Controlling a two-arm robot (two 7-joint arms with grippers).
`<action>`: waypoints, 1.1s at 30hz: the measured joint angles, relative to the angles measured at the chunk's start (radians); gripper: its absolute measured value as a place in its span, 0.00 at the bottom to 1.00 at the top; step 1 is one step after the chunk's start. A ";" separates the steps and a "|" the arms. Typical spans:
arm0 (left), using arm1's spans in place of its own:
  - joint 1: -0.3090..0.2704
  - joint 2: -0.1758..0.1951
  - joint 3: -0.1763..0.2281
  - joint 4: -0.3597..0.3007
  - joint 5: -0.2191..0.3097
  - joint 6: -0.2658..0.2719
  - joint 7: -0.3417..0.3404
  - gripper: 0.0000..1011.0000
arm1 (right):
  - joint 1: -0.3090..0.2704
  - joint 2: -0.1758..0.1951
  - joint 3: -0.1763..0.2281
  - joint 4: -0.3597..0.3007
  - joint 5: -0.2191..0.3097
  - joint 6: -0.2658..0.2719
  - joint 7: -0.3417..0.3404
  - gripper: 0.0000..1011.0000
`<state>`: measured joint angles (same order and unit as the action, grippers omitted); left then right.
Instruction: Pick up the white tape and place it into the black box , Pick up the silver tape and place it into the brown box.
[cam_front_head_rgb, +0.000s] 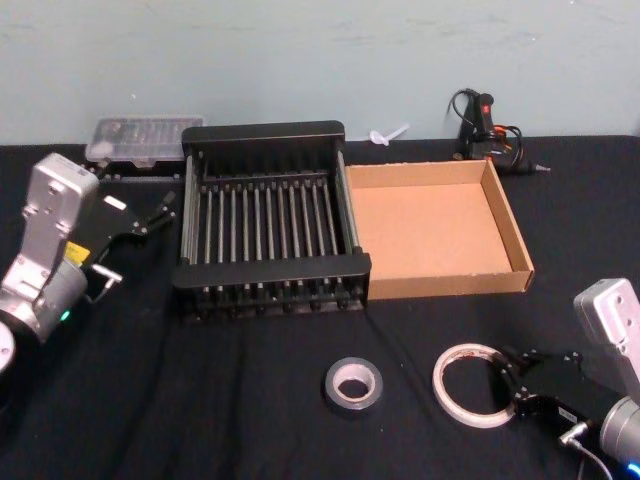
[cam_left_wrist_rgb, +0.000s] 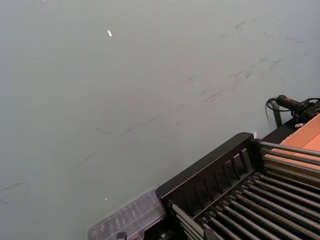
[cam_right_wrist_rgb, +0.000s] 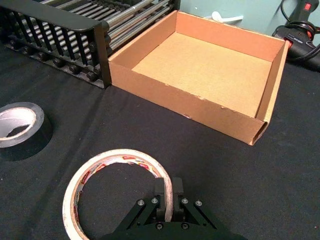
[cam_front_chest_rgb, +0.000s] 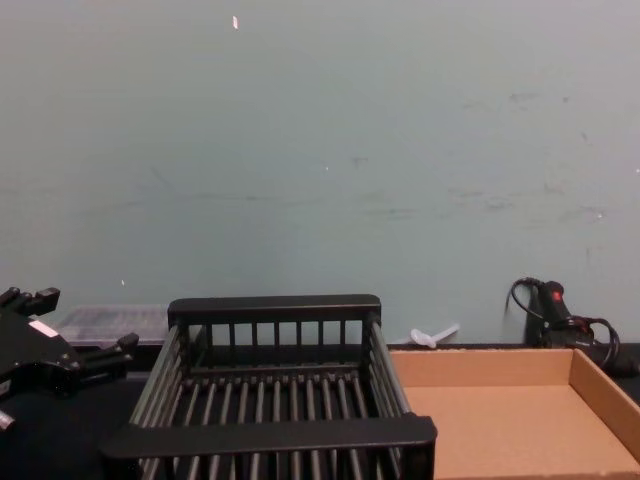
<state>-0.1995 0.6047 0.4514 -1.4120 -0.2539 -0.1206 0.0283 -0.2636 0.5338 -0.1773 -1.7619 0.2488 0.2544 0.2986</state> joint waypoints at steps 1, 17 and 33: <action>0.000 0.000 0.000 0.000 0.000 0.000 0.000 0.99 | 0.000 0.000 0.000 0.000 0.000 0.000 0.000 0.09; 0.000 0.000 0.000 0.000 0.000 0.000 0.000 0.99 | -0.004 0.011 0.041 -0.030 0.015 -0.053 0.033 0.09; 0.000 0.000 0.000 0.000 0.000 0.000 0.000 0.99 | 0.043 0.029 0.064 -0.059 0.036 -0.113 0.064 0.09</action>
<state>-0.1995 0.6047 0.4514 -1.4120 -0.2539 -0.1205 0.0283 -0.2202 0.5625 -0.1135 -1.8206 0.2846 0.1412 0.3623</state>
